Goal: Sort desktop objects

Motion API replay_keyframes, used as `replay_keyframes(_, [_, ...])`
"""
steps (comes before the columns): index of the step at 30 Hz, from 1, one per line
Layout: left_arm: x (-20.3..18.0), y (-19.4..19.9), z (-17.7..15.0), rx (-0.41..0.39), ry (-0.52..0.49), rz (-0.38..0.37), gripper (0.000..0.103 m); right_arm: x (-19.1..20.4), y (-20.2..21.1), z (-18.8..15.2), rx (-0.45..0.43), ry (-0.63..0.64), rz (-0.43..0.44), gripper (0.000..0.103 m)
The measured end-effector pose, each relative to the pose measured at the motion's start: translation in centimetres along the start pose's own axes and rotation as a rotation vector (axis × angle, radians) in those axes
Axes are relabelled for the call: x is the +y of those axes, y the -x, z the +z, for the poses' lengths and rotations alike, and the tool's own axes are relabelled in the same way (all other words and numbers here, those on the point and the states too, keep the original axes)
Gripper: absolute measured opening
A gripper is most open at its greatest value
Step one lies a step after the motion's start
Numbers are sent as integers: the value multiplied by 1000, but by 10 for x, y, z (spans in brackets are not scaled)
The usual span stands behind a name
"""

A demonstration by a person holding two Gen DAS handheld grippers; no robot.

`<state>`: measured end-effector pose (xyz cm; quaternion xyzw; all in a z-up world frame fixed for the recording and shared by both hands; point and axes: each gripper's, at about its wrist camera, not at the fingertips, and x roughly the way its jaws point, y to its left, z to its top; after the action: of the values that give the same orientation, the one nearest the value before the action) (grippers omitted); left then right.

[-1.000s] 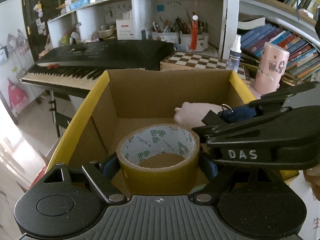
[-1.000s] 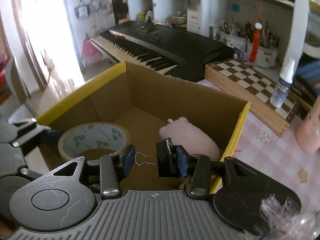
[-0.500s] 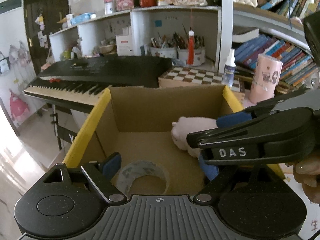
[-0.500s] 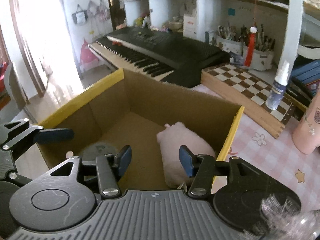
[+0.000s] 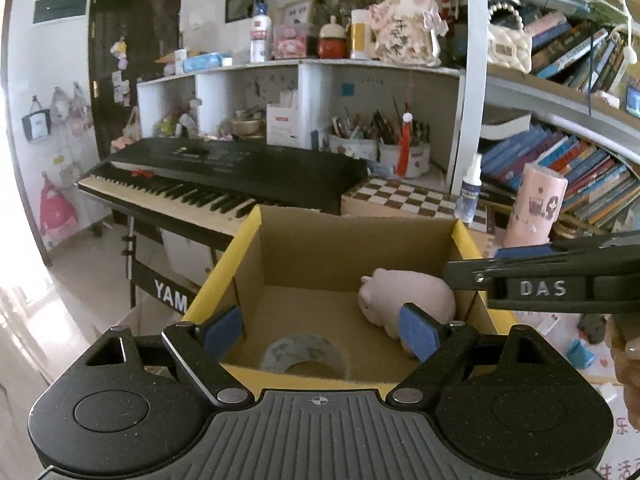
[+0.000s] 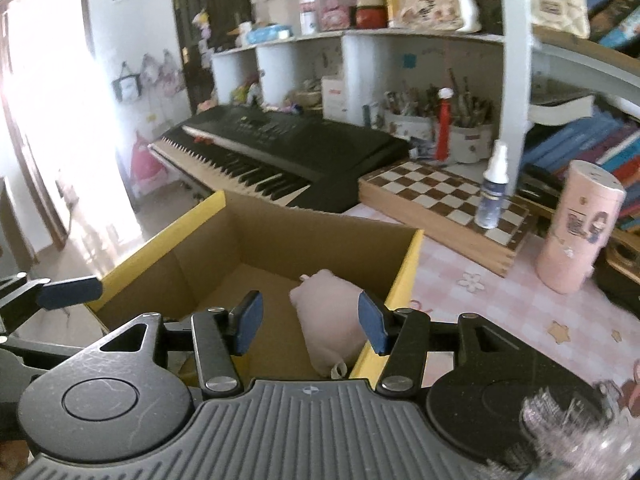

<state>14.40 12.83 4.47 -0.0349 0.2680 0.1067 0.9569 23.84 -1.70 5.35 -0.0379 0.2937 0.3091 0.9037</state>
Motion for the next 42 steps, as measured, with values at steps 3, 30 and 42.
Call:
replay_keyframes(3, [3, 9, -4, -8, 17, 1, 88, 1, 12, -4, -18, -13, -19, 50])
replay_keyframes(30, [43, 105, -60, -47, 127, 52, 88, 46, 109, -92, -47, -86, -165, 50])
replay_keyframes(42, [47, 141, -100, 11, 100, 19, 88, 89, 142, -141, -8, -74, -176, 50])
